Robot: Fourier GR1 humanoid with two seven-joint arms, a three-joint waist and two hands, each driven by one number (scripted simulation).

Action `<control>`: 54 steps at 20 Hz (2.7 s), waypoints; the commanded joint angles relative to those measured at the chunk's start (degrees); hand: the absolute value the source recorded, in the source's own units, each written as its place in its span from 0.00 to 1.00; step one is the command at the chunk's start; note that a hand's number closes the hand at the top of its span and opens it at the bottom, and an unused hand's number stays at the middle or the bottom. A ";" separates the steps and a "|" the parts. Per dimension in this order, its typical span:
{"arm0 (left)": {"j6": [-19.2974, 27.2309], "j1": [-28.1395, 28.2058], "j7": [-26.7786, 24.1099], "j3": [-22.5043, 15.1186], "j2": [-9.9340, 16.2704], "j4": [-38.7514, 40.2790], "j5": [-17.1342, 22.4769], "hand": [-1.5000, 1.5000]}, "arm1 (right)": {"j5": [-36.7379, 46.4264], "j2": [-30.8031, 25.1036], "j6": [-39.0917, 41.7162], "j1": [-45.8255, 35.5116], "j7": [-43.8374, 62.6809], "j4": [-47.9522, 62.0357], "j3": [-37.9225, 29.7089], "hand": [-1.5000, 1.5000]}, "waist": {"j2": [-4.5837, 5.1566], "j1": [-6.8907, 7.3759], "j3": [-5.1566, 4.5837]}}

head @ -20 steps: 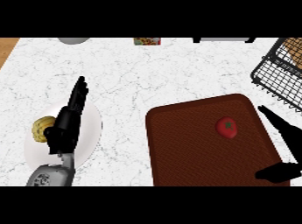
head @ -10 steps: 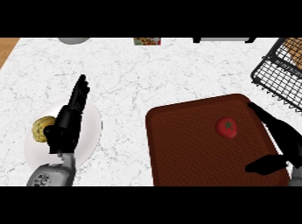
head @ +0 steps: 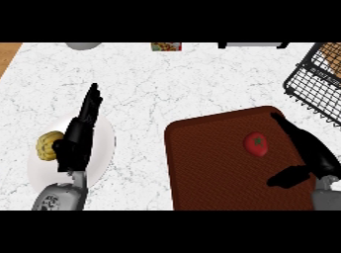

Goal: Pick the tomato from the tray and place it in the tiered basket

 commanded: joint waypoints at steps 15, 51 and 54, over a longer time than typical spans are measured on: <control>3.38 1.76 -4.94 -3.01 -0.95 2.74 -0.59 0.50 | 2.26 6.24 -12.46 -1.86 -3.80 10.34 2.53 0.00 | 0.01 -0.02 0.00; -1.97 1.78 0.69 0.46 1.73 -2.15 1.19 0.50 | 36.70 -1.97 -0.11 -50.09 61.08 28.90 -2.14 1.00 | -0.56 0.14 -0.06; 0.15 -0.21 -1.02 0.03 -0.22 1.58 -0.25 0.50 | 37.37 -2.84 2.37 -53.43 61.45 25.61 -3.43 1.00 | -0.38 -0.50 -0.06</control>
